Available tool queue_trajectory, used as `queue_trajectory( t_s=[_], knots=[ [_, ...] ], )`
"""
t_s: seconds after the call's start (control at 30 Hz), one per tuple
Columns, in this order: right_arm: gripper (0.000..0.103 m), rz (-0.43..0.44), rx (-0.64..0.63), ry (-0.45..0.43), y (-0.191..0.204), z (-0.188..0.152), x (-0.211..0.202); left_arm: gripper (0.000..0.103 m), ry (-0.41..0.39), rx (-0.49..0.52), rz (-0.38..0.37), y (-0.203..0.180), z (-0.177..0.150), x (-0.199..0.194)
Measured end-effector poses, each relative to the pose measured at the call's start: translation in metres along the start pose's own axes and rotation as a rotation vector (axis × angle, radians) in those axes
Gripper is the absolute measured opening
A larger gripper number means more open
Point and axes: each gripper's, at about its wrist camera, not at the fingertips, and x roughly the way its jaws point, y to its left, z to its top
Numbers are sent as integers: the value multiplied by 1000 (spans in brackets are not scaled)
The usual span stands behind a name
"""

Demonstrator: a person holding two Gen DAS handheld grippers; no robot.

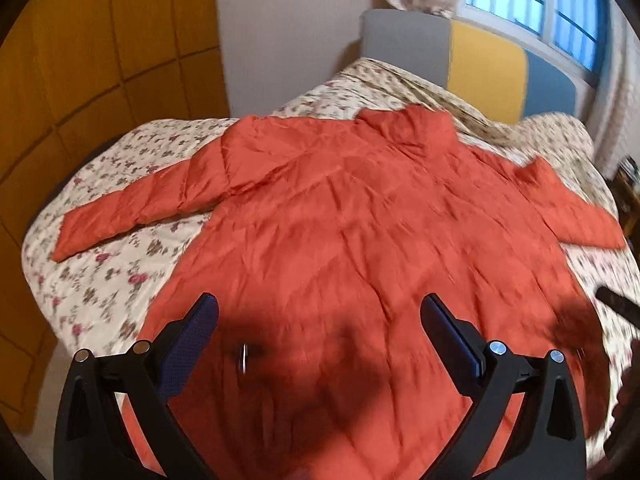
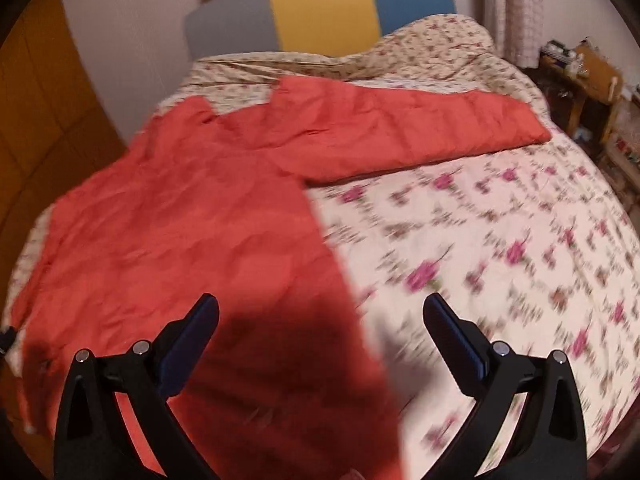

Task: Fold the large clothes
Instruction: 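Grasp the jacket sleeve with the right tool and lift it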

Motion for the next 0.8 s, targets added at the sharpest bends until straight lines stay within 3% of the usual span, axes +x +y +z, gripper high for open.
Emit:
queue_trajectory(
  t_s=[0.07, 0.2, 0.33, 0.47, 0.6, 0.73, 0.8],
  knots=[
    [101, -33, 10, -20, -12, 14, 15, 100, 1, -46, 19, 10, 12, 24],
    [101, -70, 87, -56, -46, 46, 41, 100, 94, -145, 25, 32, 37, 76],
    [100, -67, 220, -95, -86, 73, 63, 100, 74, -185, 72, 48, 51, 108],
    [84, -71, 353, -122, -121, 93, 84, 100, 78, -171, 149, 58, 53, 135],
    [73, -72, 517, -118, -159, 101, 102, 100, 74, -187, 166, 63, 48, 146],
    [68, -47, 644, -142, -193, 105, 112, 100, 62, -158, 183, 58, 44, 151],
    [67, -51, 650, -160, -200, 110, 113, 100, 65, -166, 175, 60, 43, 153]
  ],
)
